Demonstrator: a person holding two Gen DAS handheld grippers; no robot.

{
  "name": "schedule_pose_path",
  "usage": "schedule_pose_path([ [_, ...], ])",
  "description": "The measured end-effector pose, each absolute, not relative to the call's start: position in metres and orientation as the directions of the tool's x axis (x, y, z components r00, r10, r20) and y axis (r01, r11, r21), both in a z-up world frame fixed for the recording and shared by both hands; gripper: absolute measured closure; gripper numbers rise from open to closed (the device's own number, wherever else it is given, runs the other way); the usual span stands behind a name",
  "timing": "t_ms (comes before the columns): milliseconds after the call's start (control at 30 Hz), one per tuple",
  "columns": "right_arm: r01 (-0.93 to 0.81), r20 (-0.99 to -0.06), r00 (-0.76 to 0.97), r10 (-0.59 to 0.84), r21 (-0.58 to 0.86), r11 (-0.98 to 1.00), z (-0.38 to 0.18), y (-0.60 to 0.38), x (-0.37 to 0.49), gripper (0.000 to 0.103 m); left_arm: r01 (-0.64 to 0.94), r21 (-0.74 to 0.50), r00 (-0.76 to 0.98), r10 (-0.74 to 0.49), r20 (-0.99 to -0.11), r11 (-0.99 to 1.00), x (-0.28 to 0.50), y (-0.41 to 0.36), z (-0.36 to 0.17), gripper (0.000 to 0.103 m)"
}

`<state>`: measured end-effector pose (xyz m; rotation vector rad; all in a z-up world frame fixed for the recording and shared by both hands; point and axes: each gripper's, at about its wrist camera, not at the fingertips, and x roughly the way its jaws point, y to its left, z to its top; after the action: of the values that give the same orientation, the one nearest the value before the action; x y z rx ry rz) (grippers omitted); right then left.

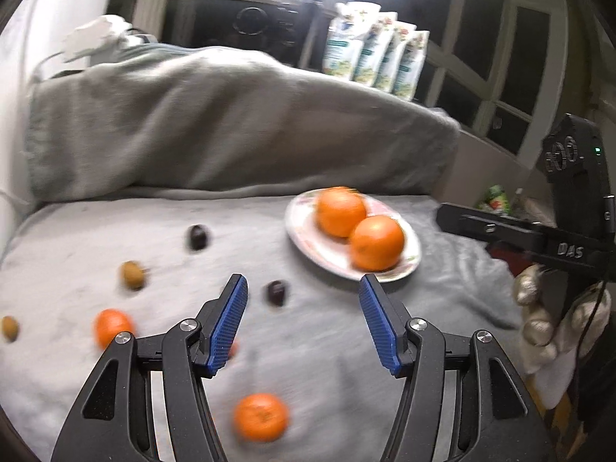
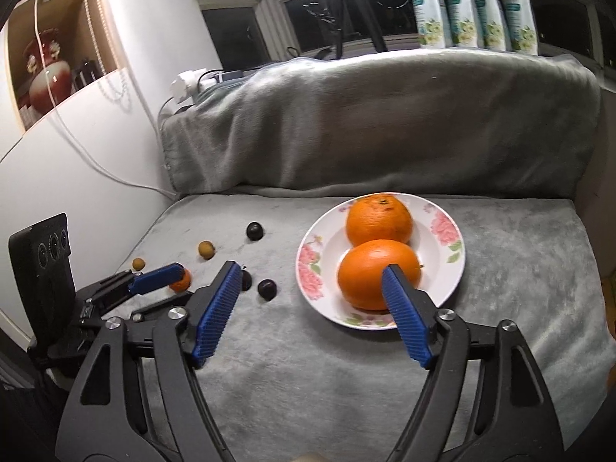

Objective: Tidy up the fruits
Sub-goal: 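Move the right gripper toward a small mandarin on the blanket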

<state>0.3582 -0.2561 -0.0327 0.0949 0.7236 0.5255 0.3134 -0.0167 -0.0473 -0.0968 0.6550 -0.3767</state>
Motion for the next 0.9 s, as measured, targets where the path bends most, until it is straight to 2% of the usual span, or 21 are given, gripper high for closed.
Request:
schedule_pose_path([
  [467, -0.508, -0.639, 0.554, 0.534, 0.249, 0.824, -0.053, -0.211, 0.354, 0.022, 0.113, -0.179, 0.747, -0.202, -0.633, 0.977, 0.308, 0.068, -0.072, 0.038],
  [633, -0.554, -0.653, 0.529, 0.542, 0.217, 0.804, -0.059, -0.187, 0.353, 0.022, 0.083, -0.209, 0.718, -0.203, -0.666, 0.974, 0.311, 0.082, -0.087, 0.038],
  [900, -0.603, -0.686, 0.466, 0.558, 0.216, 0.768, -0.073, -0.153, 0.356, 0.022, 0.062, -0.265, 0.713, -0.229, -0.663, 0.962, 0.318, 0.097, -0.099, 0.039],
])
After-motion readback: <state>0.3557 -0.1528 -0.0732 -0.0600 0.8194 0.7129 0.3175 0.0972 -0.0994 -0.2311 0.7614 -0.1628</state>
